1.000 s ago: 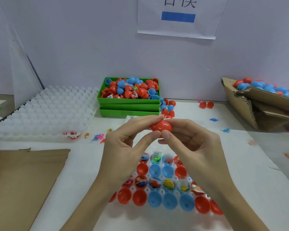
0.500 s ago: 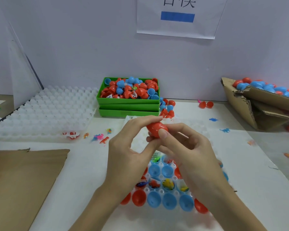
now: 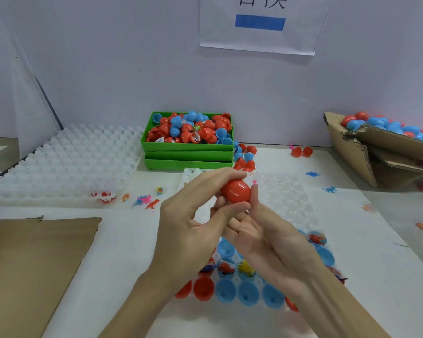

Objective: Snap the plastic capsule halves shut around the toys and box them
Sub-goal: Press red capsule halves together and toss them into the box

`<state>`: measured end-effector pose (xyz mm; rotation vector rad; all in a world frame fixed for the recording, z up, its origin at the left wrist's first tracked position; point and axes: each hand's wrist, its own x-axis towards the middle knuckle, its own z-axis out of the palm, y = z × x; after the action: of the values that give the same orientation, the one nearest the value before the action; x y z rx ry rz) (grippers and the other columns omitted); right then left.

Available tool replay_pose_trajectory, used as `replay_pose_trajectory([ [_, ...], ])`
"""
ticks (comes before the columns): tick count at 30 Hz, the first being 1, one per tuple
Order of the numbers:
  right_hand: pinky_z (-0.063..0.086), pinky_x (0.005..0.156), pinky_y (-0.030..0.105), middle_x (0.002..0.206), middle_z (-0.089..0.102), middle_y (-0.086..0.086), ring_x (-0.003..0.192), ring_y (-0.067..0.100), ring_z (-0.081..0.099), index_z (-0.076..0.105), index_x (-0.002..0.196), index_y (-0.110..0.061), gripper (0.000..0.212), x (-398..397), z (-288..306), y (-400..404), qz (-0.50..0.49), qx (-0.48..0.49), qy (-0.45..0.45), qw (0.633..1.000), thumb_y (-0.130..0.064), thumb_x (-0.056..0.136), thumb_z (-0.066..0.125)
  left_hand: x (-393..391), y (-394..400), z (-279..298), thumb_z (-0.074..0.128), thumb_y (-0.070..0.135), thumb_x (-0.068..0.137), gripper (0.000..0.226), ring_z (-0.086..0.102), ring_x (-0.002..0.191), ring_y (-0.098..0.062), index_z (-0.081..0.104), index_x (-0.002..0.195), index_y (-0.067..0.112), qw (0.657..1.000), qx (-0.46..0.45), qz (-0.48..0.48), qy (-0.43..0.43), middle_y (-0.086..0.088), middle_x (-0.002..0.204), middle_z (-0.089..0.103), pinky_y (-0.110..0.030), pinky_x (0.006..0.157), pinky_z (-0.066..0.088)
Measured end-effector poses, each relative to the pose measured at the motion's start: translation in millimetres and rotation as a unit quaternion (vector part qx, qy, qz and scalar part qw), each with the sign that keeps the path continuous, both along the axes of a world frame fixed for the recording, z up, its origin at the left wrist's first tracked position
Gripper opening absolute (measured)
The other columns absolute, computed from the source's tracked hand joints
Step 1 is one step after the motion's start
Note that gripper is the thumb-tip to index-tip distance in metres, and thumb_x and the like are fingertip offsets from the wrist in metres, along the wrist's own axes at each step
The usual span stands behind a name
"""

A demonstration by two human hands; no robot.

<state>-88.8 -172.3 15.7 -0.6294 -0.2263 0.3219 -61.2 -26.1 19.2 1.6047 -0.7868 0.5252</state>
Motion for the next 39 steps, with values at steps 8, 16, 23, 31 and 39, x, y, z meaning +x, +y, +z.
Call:
replay_pose_trajectory([
  [8,0.052,0.102,0.030,0.121,0.071,0.011,0.115,0.019,0.069,0.075,0.119,-0.006,0.043,-0.1,0.3,-0.7,-0.055,-0.046,-0.021,0.997,-0.037,0.089,0.078,1.2,0.7,0.7,0.075,0.018,0.090,0.038,0.065,0.128,-0.016,0.072,0.128,0.014,0.999,-0.016,-0.029,0.017,0.007,0.127,0.073,-0.024,0.107,0.050],
  [16,0.053,0.102,0.033,0.129,0.070,0.012,0.127,0.023,0.065,0.070,0.128,-0.003,0.043,-1.9,6.0,-2.7,-0.063,-0.105,-0.039,0.992,-0.031,0.095,0.071,3.5,2.5,-0.8,0.072,0.029,0.097,0.046,0.054,0.140,-0.019,0.060,0.142,0.023,0.992,-0.005,-0.087,0.091,0.011,0.143,0.063,-0.031,0.112,0.046],
  [23,0.050,0.108,0.039,0.122,0.069,0.017,0.120,0.028,0.066,0.070,0.125,0.002,0.045,-1.1,-1.4,-1.3,0.010,-0.046,-0.035,0.998,-0.027,0.092,0.076,1.7,-0.3,-3.2,0.069,0.025,0.097,0.024,0.066,0.107,-0.021,0.065,0.115,0.010,1.000,0.026,-0.009,-0.010,0.007,0.110,0.067,-0.020,0.091,0.050],
  [31,0.053,0.103,0.033,0.111,0.071,0.011,0.107,0.021,0.069,0.075,0.115,0.000,0.036,-2.3,-2.3,4.2,0.009,-0.034,-0.004,0.999,-0.019,0.105,0.047,1.9,1.0,-4.2,0.068,0.025,0.098,0.021,0.066,0.094,-0.019,0.067,0.112,0.009,0.999,0.026,0.004,-0.026,0.009,0.103,0.066,-0.017,0.080,0.048],
  [39,0.052,0.106,0.034,0.117,0.071,0.010,0.104,0.019,0.069,0.077,0.114,-0.004,0.037,-3.0,-2.3,3.7,-0.003,-0.042,0.003,0.999,-0.017,0.106,0.043,2.3,3.0,-2.6,0.067,0.038,0.098,0.030,0.066,0.098,-0.016,0.070,0.114,0.012,0.999,0.030,0.000,-0.011,0.010,0.107,0.069,-0.016,0.085,0.049],
])
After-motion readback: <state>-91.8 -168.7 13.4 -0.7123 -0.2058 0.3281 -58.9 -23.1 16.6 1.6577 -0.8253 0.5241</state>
